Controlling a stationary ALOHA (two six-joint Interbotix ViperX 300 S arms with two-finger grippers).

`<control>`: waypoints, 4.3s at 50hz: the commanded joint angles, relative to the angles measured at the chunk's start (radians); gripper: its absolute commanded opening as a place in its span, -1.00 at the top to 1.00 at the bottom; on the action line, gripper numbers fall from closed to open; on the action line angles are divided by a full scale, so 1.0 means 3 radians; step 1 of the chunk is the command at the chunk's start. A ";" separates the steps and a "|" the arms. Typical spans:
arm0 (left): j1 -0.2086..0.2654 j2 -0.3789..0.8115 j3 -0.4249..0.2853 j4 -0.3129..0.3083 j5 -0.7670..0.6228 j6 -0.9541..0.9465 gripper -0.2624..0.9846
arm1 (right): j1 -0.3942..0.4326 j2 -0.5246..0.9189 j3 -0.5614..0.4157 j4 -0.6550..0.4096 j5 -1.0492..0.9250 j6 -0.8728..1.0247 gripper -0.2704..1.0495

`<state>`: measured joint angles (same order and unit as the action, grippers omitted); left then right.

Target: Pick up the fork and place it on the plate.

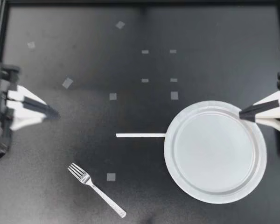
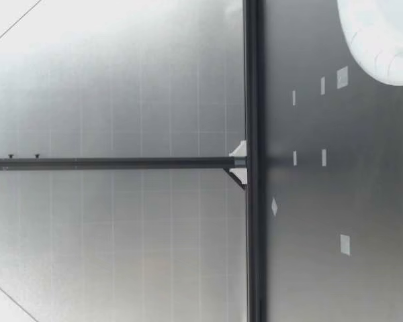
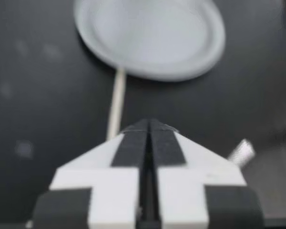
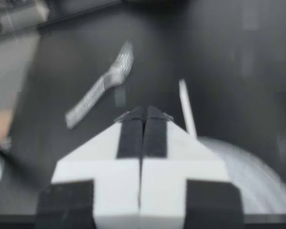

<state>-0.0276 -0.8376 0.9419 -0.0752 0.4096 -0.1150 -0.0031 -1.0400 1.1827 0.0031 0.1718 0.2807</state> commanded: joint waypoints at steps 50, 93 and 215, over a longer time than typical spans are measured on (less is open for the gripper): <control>-0.0849 0.2736 -0.1120 -0.0332 0.0951 0.1621 -0.30 | 0.0000 0.0194 -0.0194 0.0174 0.0813 0.0220 -0.26; -0.0982 0.3099 -0.0844 -0.0327 0.0087 0.1744 -0.28 | 0.0000 0.0077 -0.0138 0.0174 0.0639 0.0245 -0.26; -0.0506 0.2347 -0.1406 0.6760 0.0803 -0.2158 0.57 | -0.0276 0.0997 -0.0624 -0.1764 -0.1386 -0.2332 -0.45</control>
<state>-0.2102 -0.0966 0.5737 1.9113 0.6458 -0.7286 -0.0813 -0.7808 1.0431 -0.5246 -0.1749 -0.3497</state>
